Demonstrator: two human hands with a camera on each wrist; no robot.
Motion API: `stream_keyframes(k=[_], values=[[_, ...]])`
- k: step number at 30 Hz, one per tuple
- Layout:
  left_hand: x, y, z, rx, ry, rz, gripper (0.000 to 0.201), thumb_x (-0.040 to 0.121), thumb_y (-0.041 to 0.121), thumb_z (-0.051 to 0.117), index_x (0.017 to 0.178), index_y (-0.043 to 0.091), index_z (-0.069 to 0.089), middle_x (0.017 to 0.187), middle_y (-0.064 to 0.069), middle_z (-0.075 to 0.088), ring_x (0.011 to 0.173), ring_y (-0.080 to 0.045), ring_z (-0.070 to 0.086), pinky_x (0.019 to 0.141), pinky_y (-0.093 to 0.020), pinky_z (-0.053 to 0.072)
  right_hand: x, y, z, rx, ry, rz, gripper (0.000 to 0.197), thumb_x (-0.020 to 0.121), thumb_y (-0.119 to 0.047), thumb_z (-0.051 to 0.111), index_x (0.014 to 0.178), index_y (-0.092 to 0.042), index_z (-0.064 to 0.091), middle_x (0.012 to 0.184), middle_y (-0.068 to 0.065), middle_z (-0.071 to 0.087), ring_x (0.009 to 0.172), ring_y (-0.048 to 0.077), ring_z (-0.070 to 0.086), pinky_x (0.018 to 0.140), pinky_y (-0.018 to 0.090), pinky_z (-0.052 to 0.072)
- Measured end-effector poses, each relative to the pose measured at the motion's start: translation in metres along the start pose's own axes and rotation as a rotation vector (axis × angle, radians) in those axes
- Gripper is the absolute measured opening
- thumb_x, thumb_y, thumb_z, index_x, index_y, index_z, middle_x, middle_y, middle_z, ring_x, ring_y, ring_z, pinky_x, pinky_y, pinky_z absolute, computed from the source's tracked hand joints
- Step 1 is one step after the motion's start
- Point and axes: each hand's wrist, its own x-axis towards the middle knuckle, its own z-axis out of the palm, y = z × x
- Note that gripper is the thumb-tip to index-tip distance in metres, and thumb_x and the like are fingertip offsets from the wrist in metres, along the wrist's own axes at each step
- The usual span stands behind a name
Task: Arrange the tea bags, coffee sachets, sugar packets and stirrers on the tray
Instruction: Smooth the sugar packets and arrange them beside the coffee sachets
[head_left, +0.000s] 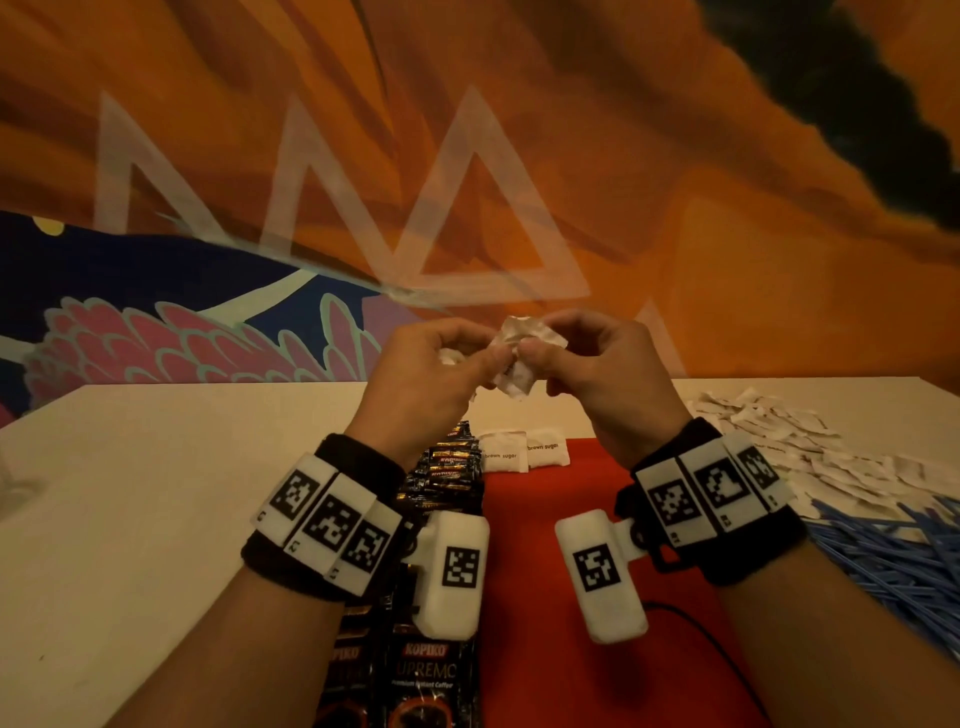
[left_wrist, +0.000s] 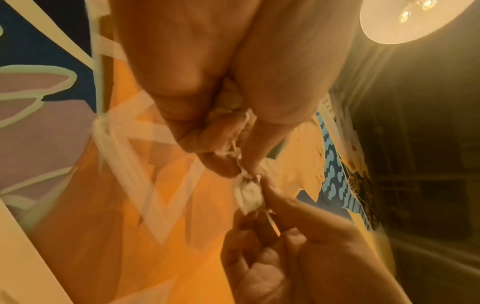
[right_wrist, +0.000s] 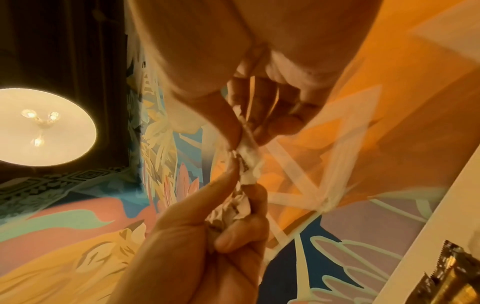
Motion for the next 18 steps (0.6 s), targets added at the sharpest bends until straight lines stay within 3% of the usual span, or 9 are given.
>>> stream_keyframes(k=[4,7,9,13,15,18], values=[[0.0002,-0.0016,0.0058,-0.122,0.093,-0.033,0.007,0.087,0.022,0.075,0.091,0.016,0.074,0.077,0.0,0.07,0.071,-0.02,0.059,0.049,-0.024,0.037,0.0021,0.0004,0.0022,0.2,0.083,0.066,0.018,0.086,0.005,0.067,0.083,-0.01,0.058,0.082,0.007,0.067,0.072,0.019,0.066,0.06,0.027,0.054],[-0.0001,-0.0025,0.006,-0.128,0.13,-0.03,0.004,0.089,0.021,0.073,0.089,0.017,0.073,0.082,-0.007,0.073,0.074,-0.02,0.064,0.05,-0.023,0.039,0.0016,0.0002,0.0037,0.176,0.017,0.118,0.019,0.085,0.001,0.069,0.089,-0.012,0.057,0.086,0.011,0.066,0.073,0.021,0.065,0.061,0.03,0.055],[0.0006,-0.0032,0.0039,-0.123,0.11,-0.028,0.004,0.089,0.02,0.072,0.091,0.016,0.073,0.086,-0.012,0.073,0.073,-0.021,0.063,0.048,-0.022,0.038,0.0002,-0.0013,0.0035,0.144,0.0,0.149,0.008,0.09,-0.009,0.067,0.089,-0.013,0.06,0.088,0.011,0.067,0.072,0.019,0.064,0.059,0.029,0.053],[-0.0001,-0.0018,0.0032,-0.08,0.053,-0.009,0.017,0.091,0.014,0.069,0.106,0.022,0.071,0.087,-0.006,0.071,0.072,-0.015,0.064,0.047,-0.02,0.036,0.001,-0.0053,0.0018,0.229,0.026,0.246,0.021,0.099,-0.025,0.055,0.083,-0.013,0.062,0.077,0.002,0.067,0.066,0.014,0.062,0.055,0.025,0.048],[-0.0001,-0.0018,0.0043,-0.084,0.076,-0.012,0.015,0.092,0.014,0.069,0.105,0.021,0.072,0.086,-0.006,0.07,0.071,-0.016,0.061,0.048,-0.022,0.037,0.0012,-0.0047,0.0004,0.251,-0.004,0.259,0.018,0.098,-0.026,0.057,0.09,-0.011,0.063,0.079,0.002,0.068,0.068,0.014,0.063,0.057,0.027,0.049],[0.001,-0.0039,0.0033,-0.094,0.13,-0.022,0.01,0.092,0.02,0.069,0.101,0.018,0.073,0.085,-0.005,0.07,0.069,-0.018,0.054,0.049,-0.023,0.038,0.0014,0.0003,-0.0005,0.107,-0.05,0.145,0.008,0.09,-0.012,0.068,0.09,-0.006,0.063,0.082,0.006,0.069,0.07,0.014,0.063,0.057,0.027,0.05]])
